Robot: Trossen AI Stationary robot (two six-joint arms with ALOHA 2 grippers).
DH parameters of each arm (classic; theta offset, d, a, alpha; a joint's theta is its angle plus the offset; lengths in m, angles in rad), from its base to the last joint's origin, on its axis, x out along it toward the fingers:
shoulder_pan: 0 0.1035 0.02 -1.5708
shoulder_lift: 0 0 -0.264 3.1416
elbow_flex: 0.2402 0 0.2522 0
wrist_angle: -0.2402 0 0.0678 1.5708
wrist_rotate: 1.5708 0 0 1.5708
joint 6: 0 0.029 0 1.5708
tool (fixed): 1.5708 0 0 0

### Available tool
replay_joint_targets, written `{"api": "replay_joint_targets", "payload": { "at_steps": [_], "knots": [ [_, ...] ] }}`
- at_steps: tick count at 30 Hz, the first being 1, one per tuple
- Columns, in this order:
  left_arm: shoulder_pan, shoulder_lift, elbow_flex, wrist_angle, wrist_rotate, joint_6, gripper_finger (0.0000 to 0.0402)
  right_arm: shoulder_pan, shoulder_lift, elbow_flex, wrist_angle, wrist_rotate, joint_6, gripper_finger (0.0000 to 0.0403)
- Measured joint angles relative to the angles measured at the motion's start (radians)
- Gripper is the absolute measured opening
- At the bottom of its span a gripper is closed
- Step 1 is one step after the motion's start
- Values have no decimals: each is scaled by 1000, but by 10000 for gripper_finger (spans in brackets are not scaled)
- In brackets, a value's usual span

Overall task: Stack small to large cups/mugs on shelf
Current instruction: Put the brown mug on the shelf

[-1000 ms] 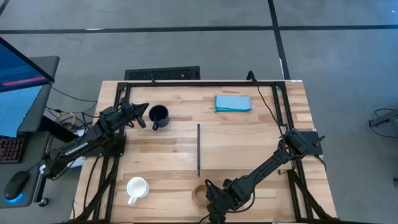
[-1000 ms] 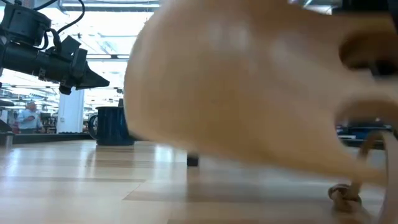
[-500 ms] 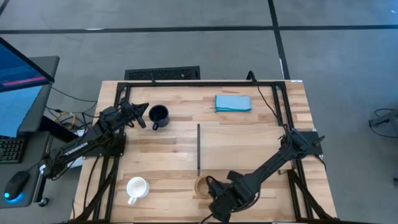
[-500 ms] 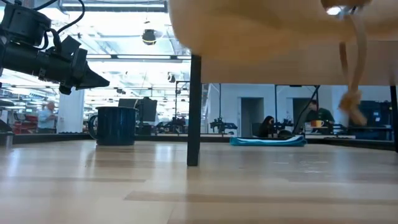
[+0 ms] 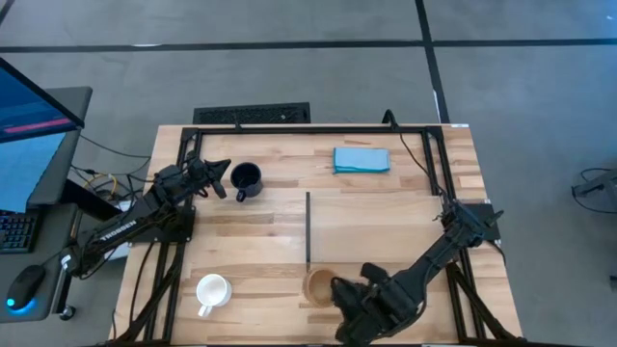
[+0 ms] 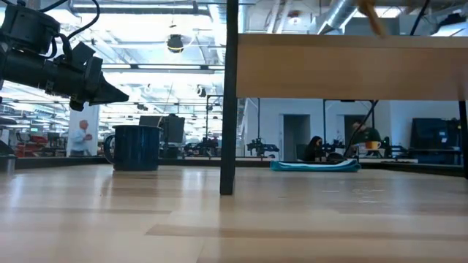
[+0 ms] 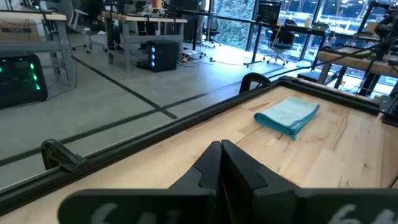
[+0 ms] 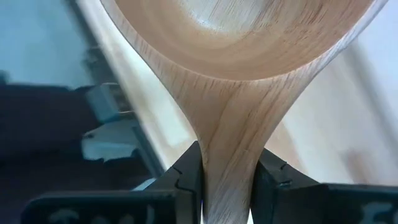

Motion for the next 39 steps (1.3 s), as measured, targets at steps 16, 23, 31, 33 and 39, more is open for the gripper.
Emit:
{"api": "replay_joint_targets", "payload": {
  "at_steps": [16, 23, 31, 33, 39],
  "knots": [
    [0, 24, 0, -2, 14, 0, 0, 42, -45, 52, -119, 61, 463, 94],
    [0, 68, 0, -2, 14, 0, 0, 42, -45, 52, -118, 37, 505, 94],
    [0, 80, 0, -2, 14, -8, 0, 13, -193, -83, -119, 86, 345, 94],
    [0, 80, 0, -2, 14, -13, 0, 6, -262, -159, -118, 102, 356, 94],
    [0, 80, 0, -2, 14, -14, 0, 34, -461, -406, -119, 99, 504, 94]
  ]
}}
